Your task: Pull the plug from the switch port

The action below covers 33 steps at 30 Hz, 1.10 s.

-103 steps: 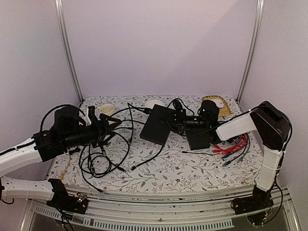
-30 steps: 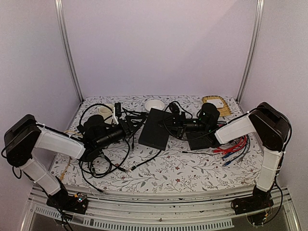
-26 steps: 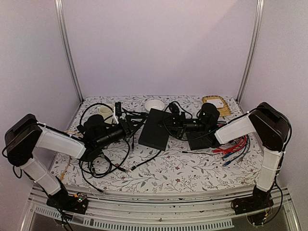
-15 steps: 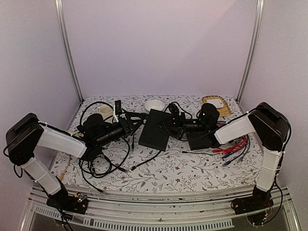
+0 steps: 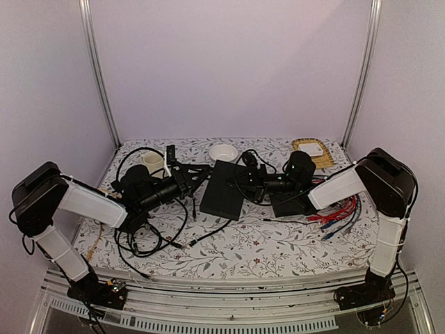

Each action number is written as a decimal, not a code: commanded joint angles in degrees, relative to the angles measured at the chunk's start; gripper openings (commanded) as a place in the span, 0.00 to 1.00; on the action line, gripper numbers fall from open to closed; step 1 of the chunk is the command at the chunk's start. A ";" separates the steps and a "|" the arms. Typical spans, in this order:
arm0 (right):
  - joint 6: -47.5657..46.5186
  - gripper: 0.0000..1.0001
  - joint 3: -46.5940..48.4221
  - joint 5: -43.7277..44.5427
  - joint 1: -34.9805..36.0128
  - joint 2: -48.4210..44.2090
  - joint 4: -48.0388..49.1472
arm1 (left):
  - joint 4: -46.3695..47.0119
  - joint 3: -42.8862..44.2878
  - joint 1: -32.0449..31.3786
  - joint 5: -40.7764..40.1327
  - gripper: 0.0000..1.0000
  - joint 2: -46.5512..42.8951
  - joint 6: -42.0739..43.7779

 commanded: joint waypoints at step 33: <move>1.62 0.02 3.51 -0.42 0.56 1.60 7.35 | 10.37 -2.01 1.07 1.95 0.40 3.50 -4.99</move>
